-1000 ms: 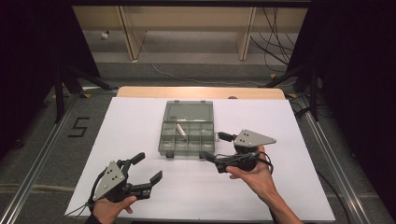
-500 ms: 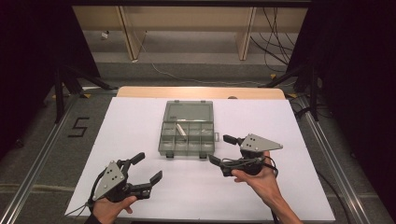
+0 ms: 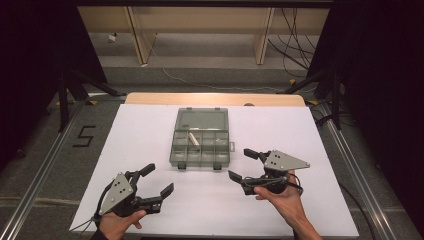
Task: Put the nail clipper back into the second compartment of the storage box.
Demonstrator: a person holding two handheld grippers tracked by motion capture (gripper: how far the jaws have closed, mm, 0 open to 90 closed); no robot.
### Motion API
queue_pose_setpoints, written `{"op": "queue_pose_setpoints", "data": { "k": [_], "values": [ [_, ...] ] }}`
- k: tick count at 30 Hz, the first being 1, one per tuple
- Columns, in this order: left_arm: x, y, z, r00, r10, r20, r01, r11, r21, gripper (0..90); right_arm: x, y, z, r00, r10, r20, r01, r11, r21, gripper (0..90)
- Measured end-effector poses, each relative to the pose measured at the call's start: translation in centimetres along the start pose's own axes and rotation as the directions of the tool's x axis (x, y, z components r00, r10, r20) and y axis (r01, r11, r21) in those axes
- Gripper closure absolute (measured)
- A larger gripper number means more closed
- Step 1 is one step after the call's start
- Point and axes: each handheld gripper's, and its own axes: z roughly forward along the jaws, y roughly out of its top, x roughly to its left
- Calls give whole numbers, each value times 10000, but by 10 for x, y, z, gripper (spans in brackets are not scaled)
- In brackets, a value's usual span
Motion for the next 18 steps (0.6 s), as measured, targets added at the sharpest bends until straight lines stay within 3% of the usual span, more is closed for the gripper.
{"op": "queue_pose_setpoints", "data": {
  "k": [8,18],
  "values": [
    [0,0,0,10000,-35,21,35,10000,39,158,1,-6,-7,9997,213,-128,-213,9998,-41,158],
    [0,0,0,10000,-51,40,51,10000,40,158,0,-13,-15,9995,306,115,-307,9995,9,158]
  ]
}}
